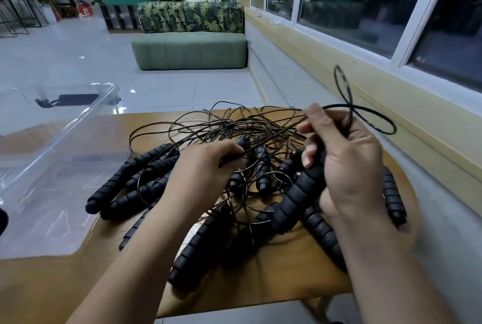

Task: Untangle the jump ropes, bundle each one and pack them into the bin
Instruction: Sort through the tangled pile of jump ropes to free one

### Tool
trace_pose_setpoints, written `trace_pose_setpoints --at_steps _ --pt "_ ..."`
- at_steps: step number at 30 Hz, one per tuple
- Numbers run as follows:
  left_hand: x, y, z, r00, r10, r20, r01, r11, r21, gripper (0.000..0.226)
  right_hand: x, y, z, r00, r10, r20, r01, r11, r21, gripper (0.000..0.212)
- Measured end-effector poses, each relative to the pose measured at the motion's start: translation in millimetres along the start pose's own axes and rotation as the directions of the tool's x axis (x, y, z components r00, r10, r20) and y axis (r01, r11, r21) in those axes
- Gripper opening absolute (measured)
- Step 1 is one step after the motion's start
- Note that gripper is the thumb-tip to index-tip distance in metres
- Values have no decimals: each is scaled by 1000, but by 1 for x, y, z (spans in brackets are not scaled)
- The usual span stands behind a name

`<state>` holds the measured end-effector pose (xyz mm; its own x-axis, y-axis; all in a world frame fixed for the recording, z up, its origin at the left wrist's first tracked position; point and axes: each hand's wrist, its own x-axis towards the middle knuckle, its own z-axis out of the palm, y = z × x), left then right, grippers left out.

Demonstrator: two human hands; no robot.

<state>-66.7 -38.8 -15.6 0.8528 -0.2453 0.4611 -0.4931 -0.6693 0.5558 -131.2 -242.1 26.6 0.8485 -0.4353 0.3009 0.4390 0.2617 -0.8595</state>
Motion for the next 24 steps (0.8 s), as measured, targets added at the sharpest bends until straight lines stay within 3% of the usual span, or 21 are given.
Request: trace_pose_setpoints --at_steps 7,12,17,21,24 --pt "-1 -7 -6 998 -13 68 0 984 180 7 14 -9 -16 999 16 -49 -13 998 65 15" --pt "1 -2 -7 999 35 -36 -32 996 86 5 7 5 -8 977 183 107 -183 983 -11 26" --pt "1 7 -6 995 75 -61 -79 995 -57 6 -8 24 9 925 310 220 -301 951 -75 19" --pt "1 11 -2 989 139 -53 -143 986 -80 6 -15 32 17 905 300 300 -294 953 -68 25" --pt "0 10 7 980 199 1 -199 979 -45 18 -15 33 21 918 244 311 -243 969 -45 19"
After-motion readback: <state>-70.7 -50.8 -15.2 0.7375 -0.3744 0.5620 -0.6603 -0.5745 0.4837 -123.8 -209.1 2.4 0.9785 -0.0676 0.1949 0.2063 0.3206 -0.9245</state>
